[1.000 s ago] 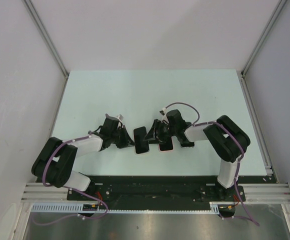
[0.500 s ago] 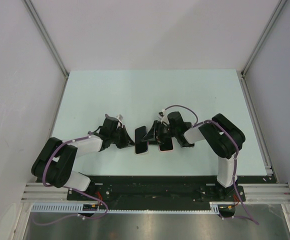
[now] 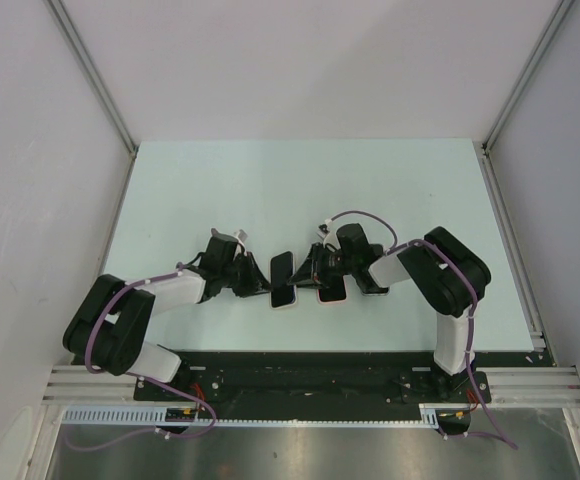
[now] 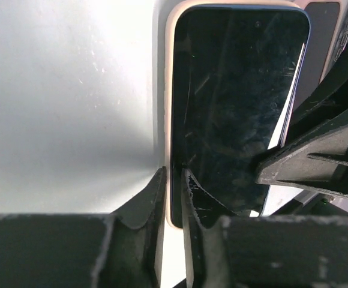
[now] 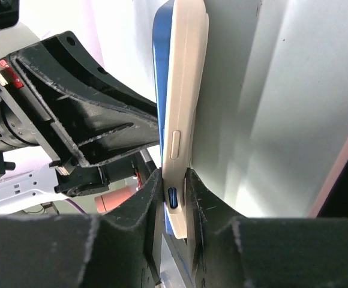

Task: Put the phone into the phone case

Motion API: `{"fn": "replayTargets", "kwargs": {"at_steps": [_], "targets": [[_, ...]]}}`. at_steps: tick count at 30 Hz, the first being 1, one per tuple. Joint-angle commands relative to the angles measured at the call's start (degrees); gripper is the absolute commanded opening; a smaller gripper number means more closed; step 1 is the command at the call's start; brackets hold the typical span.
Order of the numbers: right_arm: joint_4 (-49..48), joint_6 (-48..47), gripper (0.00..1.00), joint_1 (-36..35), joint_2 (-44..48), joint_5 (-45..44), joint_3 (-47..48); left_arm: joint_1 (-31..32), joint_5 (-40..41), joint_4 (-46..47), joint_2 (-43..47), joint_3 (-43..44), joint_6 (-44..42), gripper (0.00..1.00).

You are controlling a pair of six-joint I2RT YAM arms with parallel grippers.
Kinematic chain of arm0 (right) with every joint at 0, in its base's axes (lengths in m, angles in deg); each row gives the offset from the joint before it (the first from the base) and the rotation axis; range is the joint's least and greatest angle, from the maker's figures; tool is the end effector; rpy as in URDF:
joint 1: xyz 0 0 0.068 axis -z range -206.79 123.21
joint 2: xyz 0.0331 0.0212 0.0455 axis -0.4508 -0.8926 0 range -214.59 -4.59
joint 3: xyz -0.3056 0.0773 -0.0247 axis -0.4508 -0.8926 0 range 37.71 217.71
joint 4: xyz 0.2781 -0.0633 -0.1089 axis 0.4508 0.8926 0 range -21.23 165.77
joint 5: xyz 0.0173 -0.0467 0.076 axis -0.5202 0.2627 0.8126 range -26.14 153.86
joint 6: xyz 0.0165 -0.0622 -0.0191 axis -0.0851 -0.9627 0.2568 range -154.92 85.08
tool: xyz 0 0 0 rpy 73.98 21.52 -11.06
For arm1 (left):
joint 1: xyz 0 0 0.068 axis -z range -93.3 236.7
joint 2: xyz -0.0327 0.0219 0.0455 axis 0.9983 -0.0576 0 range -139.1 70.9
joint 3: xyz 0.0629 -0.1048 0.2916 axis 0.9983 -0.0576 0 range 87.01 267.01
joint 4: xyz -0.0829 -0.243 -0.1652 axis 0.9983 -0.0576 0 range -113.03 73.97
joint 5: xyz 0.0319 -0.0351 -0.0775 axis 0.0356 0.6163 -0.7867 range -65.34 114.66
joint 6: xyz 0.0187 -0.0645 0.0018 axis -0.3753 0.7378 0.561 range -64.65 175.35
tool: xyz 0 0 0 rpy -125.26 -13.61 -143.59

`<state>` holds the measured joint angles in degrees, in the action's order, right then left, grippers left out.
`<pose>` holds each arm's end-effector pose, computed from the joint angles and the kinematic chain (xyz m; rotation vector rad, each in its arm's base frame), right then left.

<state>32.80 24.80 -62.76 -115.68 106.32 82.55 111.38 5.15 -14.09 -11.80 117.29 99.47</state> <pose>0.3035 0.2650 0.1018 -0.0301 2.4792 1.6608 0.2516 -0.1354 0.1293 -0.2821 2.6037 -0.9012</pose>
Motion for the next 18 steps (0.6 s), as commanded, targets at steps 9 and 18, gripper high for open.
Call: {"fn": "replayTargets", "kwargs": {"at_steps": [9, 18], "targets": [[-2.18, -1.81, 0.2, -0.6, 2.45, 0.6, 0.51, 1.33, -3.17, -0.18, 0.78, -0.75, 1.23, 0.33], [-1.83, -2.42, 0.32, -0.6, 2.9, -0.44, 0.6, 1.33, -3.61, 0.88, -0.1, -1.37, 1.76, 0.28]]}}
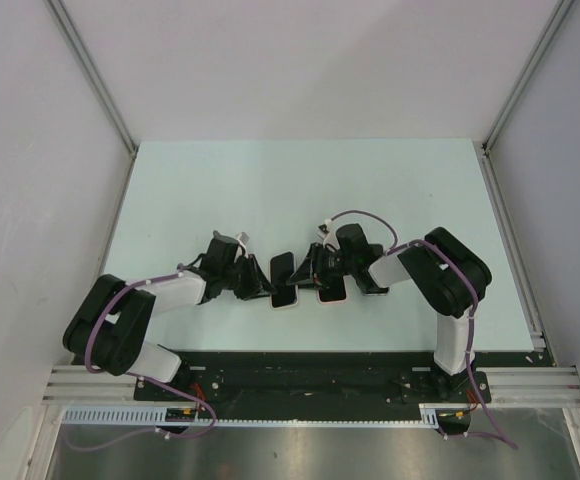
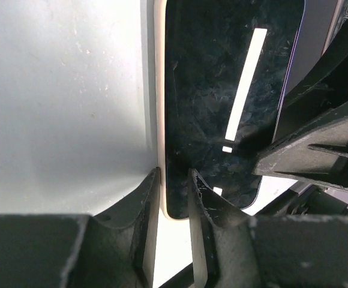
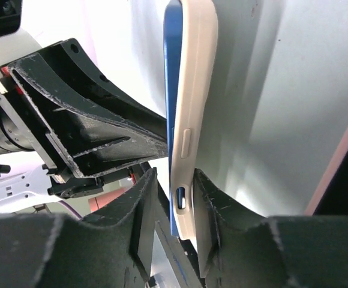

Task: Put the phone into the phone case

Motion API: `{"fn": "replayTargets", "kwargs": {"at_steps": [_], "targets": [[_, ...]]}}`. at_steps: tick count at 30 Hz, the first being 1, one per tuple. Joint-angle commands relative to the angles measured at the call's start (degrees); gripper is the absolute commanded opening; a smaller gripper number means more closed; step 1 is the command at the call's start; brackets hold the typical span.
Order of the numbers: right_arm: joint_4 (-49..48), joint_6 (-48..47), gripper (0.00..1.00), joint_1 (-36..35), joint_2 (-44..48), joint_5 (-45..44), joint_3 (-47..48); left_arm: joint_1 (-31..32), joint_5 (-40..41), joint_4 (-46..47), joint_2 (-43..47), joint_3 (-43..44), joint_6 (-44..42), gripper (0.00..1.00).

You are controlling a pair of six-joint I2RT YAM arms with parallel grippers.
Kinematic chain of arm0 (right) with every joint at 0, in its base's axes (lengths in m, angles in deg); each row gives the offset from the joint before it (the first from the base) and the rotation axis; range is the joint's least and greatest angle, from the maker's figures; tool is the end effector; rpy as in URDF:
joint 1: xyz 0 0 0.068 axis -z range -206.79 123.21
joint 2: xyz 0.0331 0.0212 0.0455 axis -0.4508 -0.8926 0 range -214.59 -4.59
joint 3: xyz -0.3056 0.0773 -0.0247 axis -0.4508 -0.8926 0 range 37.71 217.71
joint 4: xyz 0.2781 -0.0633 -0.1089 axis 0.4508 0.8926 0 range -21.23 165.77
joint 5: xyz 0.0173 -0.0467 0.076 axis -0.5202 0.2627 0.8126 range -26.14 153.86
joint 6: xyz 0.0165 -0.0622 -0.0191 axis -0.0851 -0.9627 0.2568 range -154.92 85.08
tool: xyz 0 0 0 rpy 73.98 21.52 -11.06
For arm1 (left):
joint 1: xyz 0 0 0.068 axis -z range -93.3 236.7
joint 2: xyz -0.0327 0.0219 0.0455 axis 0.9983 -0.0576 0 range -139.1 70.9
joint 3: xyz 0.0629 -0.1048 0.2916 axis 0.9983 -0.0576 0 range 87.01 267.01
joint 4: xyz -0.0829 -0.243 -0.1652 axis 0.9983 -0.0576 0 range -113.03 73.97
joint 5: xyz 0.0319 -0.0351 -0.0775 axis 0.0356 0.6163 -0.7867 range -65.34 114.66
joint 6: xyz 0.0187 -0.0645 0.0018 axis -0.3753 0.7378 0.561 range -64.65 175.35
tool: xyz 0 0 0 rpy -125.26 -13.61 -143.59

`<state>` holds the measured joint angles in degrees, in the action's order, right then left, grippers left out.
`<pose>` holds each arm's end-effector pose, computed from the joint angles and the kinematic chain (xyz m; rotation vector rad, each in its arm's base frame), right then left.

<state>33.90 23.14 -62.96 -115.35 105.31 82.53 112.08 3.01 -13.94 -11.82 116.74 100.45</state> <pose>0.3025 0.2651 0.1017 -0.0484 2.4795 1.6284 0.2465 -0.1389 0.1270 -0.2748 2.6268 -0.9513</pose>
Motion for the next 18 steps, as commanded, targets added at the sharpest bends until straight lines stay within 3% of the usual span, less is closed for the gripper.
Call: {"fn": "replayTargets", "kwargs": {"at_steps": [1, 2, 4, 8, 11, 12, 18], "targets": [[-2.66, -0.85, 0.26, -0.4, 2.39, 0.39, 0.71, 0.63, -1.38, 0.81, 0.1, -0.82, 0.78, 0.28], [-2.31, -1.02, 0.13, -0.4, 2.3, 0.21, 0.71, 0.63, -1.47, 0.81, 0.27, -0.91, 0.78, 0.28], [-1.43, -1.55, 0.01, -0.4, 2.3, -0.32, 0.62, 0.63, -1.38, 0.64, 1.15, -1.0, 0.78, 0.28], [-1.16, -2.95, 0.0, -0.31, 3.88, 1.26, 0.71, 0.54, -0.15, -1.64, 3.96, -0.21, -0.1, 0.32], [-0.81, -4.27, 0.0, -0.14, 6.08, 2.75, 0.62, -0.07, -0.58, -3.75, 8.17, 0.15, -1.33, 0.4], [-0.81, -4.45, 0.0, 0.04, 7.56, 3.37, 0.62, -0.34, -1.02, -3.93, 9.4, -0.29, -1.51, 0.48], [-6.95, -2.79, 0.0, 0.48, 11.0, 9.61, 0.62, -1.13, -3.39, -4.11, 20.57, -2.22, -0.63, 0.61]]}}
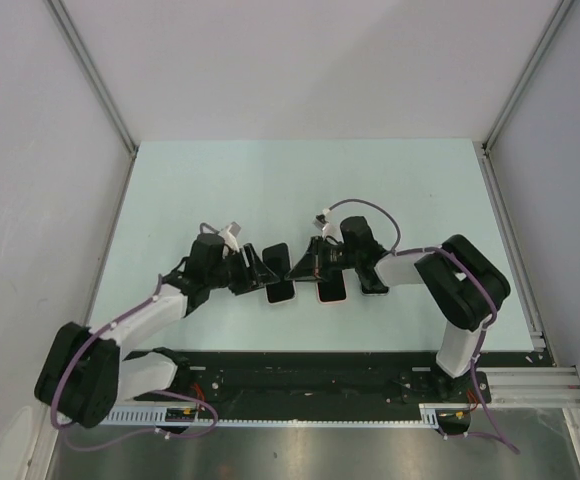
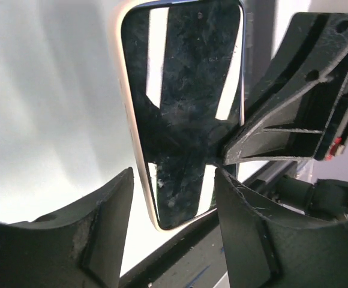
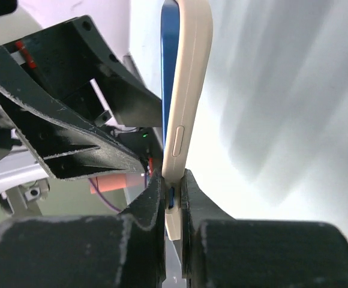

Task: Put the phone into the phone case

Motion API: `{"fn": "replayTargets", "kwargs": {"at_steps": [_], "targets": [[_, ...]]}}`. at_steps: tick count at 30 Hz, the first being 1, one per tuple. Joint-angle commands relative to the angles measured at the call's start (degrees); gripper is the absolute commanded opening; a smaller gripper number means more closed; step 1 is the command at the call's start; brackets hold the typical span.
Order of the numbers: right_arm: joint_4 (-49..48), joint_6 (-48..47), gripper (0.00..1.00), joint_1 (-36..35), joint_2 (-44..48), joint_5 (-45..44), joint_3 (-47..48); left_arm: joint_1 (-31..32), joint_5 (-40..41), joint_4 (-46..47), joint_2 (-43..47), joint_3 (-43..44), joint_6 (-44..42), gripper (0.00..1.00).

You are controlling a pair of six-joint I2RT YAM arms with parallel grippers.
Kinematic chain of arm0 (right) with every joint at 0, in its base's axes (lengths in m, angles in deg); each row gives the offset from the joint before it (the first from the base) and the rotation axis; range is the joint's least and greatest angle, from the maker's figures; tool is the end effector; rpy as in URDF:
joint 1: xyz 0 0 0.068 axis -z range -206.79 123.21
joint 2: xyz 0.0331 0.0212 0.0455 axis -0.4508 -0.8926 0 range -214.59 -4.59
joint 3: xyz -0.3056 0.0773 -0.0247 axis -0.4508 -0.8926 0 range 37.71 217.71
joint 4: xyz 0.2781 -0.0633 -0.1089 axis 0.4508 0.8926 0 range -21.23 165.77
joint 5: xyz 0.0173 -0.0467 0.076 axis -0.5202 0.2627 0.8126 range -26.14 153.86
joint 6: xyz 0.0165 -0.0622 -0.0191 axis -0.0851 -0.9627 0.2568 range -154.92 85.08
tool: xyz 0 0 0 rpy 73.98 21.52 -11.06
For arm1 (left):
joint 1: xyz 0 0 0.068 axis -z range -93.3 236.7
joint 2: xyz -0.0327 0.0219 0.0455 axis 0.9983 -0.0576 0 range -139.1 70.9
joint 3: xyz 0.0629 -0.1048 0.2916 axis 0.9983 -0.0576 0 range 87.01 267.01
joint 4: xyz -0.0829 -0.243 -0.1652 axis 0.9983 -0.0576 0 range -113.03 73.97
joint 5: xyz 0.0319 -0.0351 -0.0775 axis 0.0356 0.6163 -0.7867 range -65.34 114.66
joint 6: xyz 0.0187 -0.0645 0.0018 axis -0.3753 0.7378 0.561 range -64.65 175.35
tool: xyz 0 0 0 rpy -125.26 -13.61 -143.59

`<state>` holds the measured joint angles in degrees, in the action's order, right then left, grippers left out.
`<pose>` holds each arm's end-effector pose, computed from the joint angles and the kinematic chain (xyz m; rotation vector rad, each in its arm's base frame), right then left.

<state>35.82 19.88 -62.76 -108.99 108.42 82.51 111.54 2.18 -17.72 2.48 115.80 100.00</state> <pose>0.2985 0.2631 0.1413 -0.1983 2.3769 1.6811 0.2290 -0.1287 0.1793 -0.2050 2.4587 -1.0346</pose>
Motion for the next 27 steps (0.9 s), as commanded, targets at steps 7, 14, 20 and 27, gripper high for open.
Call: {"fn": "replayTargets", "kwargs": {"at_steps": [7, 14, 20, 27], "targets": [[-16.96, 5.2, 0.0, 0.81, 6.31, 10.46, -0.76, -2.69, -5.64, -0.24, 15.15, -4.18, 1.41, 0.64], [-23.12, 8.73, 0.0, 0.55, 6.93, 12.83, -1.29, -3.92, -7.92, 0.2, 18.06, -5.42, 2.46, 0.66], [-34.98, 16.2, 0.0, 0.11, 5.0, 14.68, -2.17, -4.36, -10.91, 15.29, 22.54, -12.35, 10.88, 0.65], [-50.33, 26.82, 0.02, -1.03, -0.8, 15.12, -2.78, -4.89, -15.13, 25.33, 22.89, -14.65, 13.89, 0.62]]}}
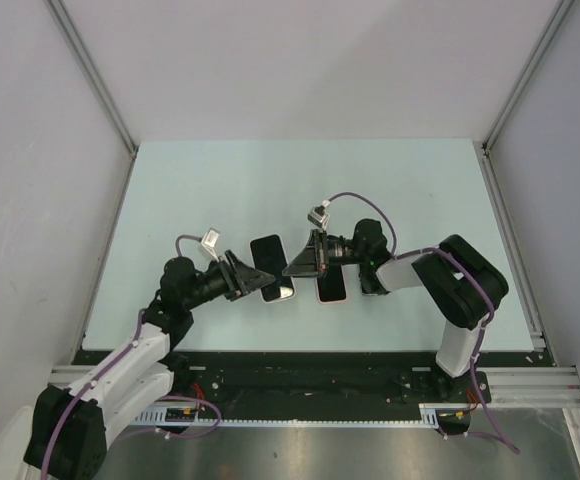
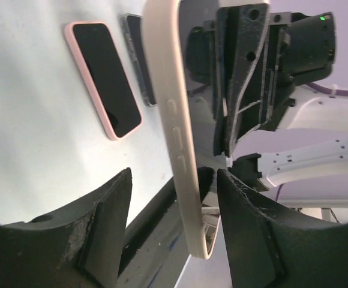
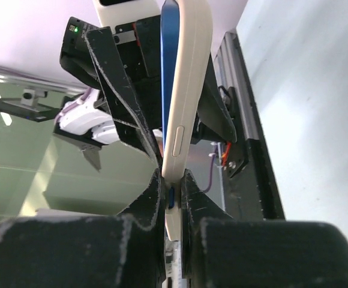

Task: Put the phone into the phone case

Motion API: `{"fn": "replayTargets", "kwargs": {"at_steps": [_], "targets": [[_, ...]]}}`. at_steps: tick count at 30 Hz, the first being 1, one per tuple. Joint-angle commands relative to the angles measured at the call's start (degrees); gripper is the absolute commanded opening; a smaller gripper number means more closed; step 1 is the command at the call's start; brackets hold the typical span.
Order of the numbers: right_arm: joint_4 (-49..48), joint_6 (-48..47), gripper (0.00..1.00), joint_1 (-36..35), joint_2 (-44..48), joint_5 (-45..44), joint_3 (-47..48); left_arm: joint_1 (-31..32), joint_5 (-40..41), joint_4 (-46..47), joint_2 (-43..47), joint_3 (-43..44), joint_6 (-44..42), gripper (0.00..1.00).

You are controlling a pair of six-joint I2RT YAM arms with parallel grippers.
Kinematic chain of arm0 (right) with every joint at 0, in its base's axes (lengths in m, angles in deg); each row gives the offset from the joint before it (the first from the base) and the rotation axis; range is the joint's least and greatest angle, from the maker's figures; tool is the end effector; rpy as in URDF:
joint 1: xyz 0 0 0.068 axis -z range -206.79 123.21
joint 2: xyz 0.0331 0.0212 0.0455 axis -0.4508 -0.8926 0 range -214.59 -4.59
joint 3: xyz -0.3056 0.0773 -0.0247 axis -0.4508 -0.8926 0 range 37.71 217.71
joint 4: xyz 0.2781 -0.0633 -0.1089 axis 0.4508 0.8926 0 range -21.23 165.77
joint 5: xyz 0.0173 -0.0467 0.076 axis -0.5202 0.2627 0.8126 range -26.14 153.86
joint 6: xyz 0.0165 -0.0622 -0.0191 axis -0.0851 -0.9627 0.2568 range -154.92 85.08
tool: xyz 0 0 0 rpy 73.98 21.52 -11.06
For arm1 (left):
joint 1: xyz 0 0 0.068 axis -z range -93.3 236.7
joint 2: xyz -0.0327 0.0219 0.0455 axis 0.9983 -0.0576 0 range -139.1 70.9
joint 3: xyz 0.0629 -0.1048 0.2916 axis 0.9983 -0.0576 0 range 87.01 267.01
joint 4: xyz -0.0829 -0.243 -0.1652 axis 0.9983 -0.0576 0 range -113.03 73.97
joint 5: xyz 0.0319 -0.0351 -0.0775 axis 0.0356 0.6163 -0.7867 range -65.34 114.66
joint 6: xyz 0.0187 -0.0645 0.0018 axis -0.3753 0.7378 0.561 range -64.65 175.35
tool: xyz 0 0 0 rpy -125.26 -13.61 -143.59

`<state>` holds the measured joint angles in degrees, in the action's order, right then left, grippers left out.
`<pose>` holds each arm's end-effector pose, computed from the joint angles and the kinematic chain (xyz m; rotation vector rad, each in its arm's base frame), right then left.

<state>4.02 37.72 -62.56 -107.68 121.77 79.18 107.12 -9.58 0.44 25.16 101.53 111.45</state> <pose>0.2845 0.2610 0.1920 -0.4231 2.0139 2.0970 0.1762 -0.0978 0.2047 -0.1603 2.0448 -1.4350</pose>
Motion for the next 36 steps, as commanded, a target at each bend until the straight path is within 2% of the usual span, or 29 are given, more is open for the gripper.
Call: {"fn": "replayTargets", "kwargs": {"at_steps": [1, 4, 5, 6, 9, 10, 11, 13, 16, 23, 26, 27, 29, 30, 33, 36], "targets": [[-20.22, 9.97, 0.02, -1.32, -3.94, 1.85, 0.63, -0.47, -3.47, 7.61, 0.38, -0.29, 2.79, 0.6], [-22.44, 10.86, 0.05, -1.67, -5.98, 1.68, 0.54, -0.47, -3.64, 8.4, 1.17, -0.11, 2.88, 0.39], [-22.35, 10.77, 0.06, -1.67, -6.16, 1.59, 0.36, -0.47, -3.73, 8.32, 1.35, 0.15, 2.88, 0.28], [-22.35, 10.59, 0.07, -1.67, -6.33, 1.59, 0.01, -0.47, -4.16, 8.32, 1.61, 0.24, 2.79, 0.24], [-21.56, 9.8, 0.25, -1.67, -6.25, 1.42, -0.34, -0.47, -4.52, 7.35, 1.88, 0.86, 2.27, 0.1], [-21.38, 9.45, 0.37, -1.67, -6.07, 1.5, -0.51, -0.56, -4.61, 7.26, 2.05, 1.03, 1.92, 0.06], [-21.38, 9.19, 0.43, -1.76, -5.9, 1.5, -0.69, -0.56, -4.52, 6.91, 2.05, 1.29, 1.83, 0.0], [-21.38, 8.48, 0.52, -1.85, -5.81, 1.5, -1.91, -0.82, -4.08, 6.65, 2.49, 1.3, 1.74, 0.0], [-21.65, 7.78, 0.53, -1.94, -5.9, 1.42, -3.5, -1.18, -3.38, 5.07, 3.11, 1.65, 1.21, 0.0], [-21.91, 7.16, 0.5, -3.34, -6.86, 0.89, -4.56, -2.14, -2.94, 4.98, 3.28, 1.3, 2.0, 0.0], [-22.0, 6.99, 0.4, -3.96, -7.13, 0.45, -4.56, -2.49, -2.59, 3.66, 2.94, 1.56, 1.56, 0.0], [-22.0, 7.07, 0.29, -4.13, -7.04, 0.19, -4.56, -2.58, -1.89, 2.87, 2.85, 1.65, 0.69, 0.0], [-21.91, 7.08, 0.2, -4.31, -6.78, -0.08, -4.65, -2.67, -1.1, -0.02, 2.76, 2.09, -0.28, 0.0], [-21.73, 6.99, 0.12, -4.31, -6.51, -0.25, -4.65, -2.85, -0.05, -0.73, 3.02, 2.09, -1.33, 0.0], [-19.72, 6.73, 0.0, -4.13, -6.16, -0.95, -4.73, -2.76, 2.77, -7.75, 4.42, 4.36, -6.41, 0.0], [-17.69, 6.11, 0.0, -4.13, -5.46, -1.92, -4.74, -2.76, 6.02, -14.09, 5.57, 7.09, -10.38, 0.0]]}}
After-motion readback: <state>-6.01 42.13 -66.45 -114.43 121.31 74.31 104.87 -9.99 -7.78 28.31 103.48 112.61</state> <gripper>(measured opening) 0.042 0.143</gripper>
